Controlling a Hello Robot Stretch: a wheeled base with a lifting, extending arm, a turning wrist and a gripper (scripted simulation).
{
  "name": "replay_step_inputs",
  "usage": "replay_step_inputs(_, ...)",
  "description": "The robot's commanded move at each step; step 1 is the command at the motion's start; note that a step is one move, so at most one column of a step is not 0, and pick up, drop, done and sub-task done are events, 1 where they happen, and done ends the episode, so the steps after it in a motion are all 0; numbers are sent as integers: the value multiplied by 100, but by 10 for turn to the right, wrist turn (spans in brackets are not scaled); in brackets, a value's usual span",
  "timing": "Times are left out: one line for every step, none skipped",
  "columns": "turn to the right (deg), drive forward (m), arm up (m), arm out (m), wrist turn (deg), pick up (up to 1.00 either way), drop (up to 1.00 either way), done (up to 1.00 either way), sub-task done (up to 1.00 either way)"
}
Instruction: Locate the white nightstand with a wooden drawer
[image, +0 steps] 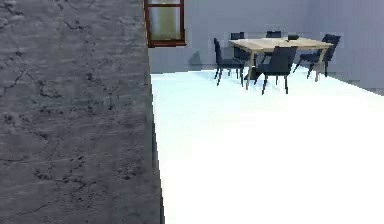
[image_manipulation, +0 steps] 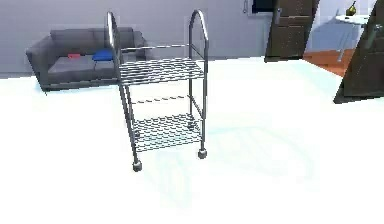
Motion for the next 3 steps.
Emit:
replay_step_inputs(450, 0, 0, 0, 0, 0, 0, 0, 0)
replay_step_inputs(450, 0, 0, 0, 0, 0, 0, 0, 0)
replay_step_inputs(300, 0, 0, 0, 0, 0, 0, 0, 0)
